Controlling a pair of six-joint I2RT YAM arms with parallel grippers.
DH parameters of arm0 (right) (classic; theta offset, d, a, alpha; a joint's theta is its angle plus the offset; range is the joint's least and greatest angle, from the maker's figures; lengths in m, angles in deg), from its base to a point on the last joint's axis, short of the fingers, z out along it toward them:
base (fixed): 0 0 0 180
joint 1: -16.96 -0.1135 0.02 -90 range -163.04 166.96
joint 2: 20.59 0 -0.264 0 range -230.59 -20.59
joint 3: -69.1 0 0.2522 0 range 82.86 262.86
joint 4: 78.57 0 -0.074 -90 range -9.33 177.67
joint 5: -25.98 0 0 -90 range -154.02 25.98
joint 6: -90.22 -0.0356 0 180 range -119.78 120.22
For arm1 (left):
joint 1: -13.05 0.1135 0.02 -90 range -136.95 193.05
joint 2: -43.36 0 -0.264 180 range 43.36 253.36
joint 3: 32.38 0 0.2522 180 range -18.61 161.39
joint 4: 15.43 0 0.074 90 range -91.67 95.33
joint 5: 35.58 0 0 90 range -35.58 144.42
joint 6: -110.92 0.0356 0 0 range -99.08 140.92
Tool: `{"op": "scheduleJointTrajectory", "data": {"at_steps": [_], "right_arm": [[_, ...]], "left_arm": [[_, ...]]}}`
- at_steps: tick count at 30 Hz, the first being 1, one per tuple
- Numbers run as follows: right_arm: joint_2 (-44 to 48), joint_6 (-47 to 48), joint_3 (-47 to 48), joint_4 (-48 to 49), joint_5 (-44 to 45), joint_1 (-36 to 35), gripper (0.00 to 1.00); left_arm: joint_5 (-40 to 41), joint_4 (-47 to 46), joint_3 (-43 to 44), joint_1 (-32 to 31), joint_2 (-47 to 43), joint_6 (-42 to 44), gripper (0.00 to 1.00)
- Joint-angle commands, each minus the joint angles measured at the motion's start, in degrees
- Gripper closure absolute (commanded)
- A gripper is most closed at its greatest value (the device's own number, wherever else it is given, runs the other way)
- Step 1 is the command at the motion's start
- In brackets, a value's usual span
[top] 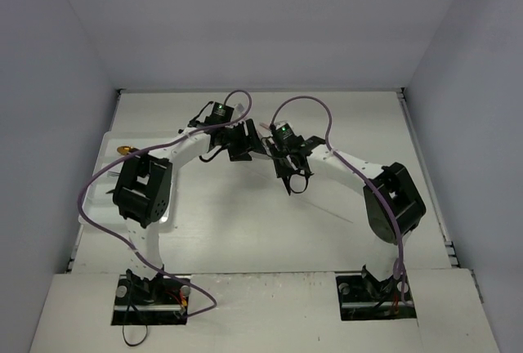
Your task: Sort the eating utensils into containers
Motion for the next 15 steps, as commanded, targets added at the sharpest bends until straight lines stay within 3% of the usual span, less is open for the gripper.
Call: {"op": "scheduleJointTrajectory", "data": {"at_steps": [1,15], "right_arm": [[3.17,-2.16,3.99,1.4,1.4,-1.35,1.0],[0.43,-3.47,9.97,1.59,0.75,-3.64,1.0]], "left_arm": [[-4.15,-8.09,0.98,-0.01,-2.04,-6.31,0.42],[-8.17,-18.32,-1.85,-0.27,-0.68,-14.47,0.44]]}}
